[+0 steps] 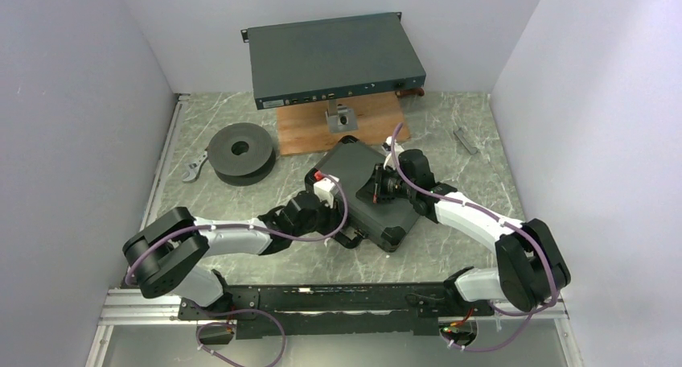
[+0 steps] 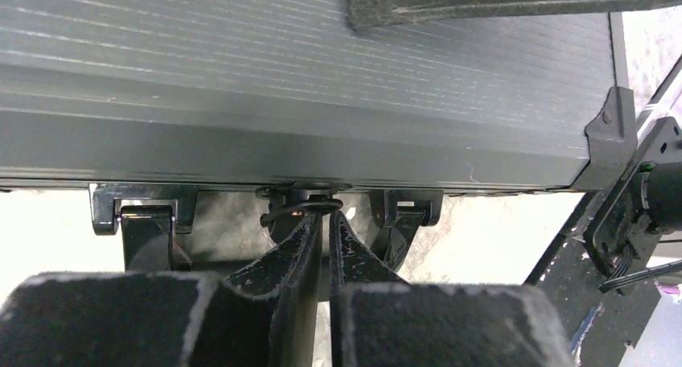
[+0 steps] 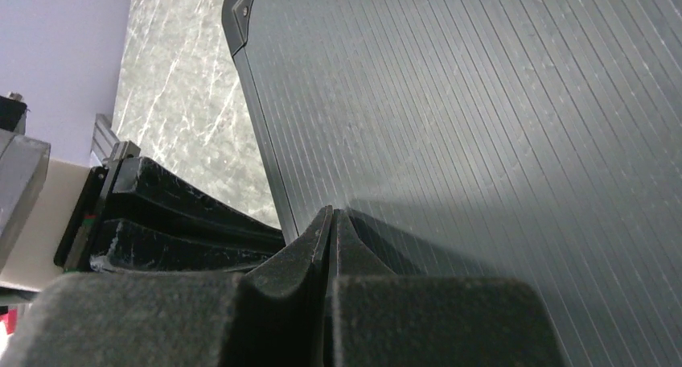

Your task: Pack up texas hold em set

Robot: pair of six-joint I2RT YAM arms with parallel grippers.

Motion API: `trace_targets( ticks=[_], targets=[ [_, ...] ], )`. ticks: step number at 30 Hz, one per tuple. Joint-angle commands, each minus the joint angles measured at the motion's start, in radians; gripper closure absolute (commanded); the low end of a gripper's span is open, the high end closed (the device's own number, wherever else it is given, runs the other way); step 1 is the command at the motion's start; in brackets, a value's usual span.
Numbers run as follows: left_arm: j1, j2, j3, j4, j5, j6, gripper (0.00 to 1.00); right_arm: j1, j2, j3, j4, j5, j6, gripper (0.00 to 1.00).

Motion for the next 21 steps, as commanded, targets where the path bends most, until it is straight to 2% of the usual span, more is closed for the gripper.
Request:
trace_targets(
  ticks=[1,4,9,13,21],
  targets=[
    [-0.005,0.019,0.092,0.063,-0.052,0.063,0.87,0.005,0.085,-0.054,-0.231,0.101,-0.056,1.00],
    [-0.005,0.056,0.143,0.037,-0.059,0.085,0.87,0.005,0.085,-0.054,-0.232,0.102,-0.056,1.00],
    [-0.005,0.095,0.144,0.073,-0.052,0.084,0.88,0.005,0.091,-0.056,-0.227,0.103,-0.054,1.00],
    [-0.004,0.064,0.117,0.101,-0.065,0.085,0.87,0.005,0.105,-0.058,-0.222,0.100,-0.054,1.00],
    [-0.004,-0.005,0.132,0.047,-0.101,0.105,0.88,0.009,0.131,-0.055,-0.221,0.108,-0.054,1.00]
  ],
)
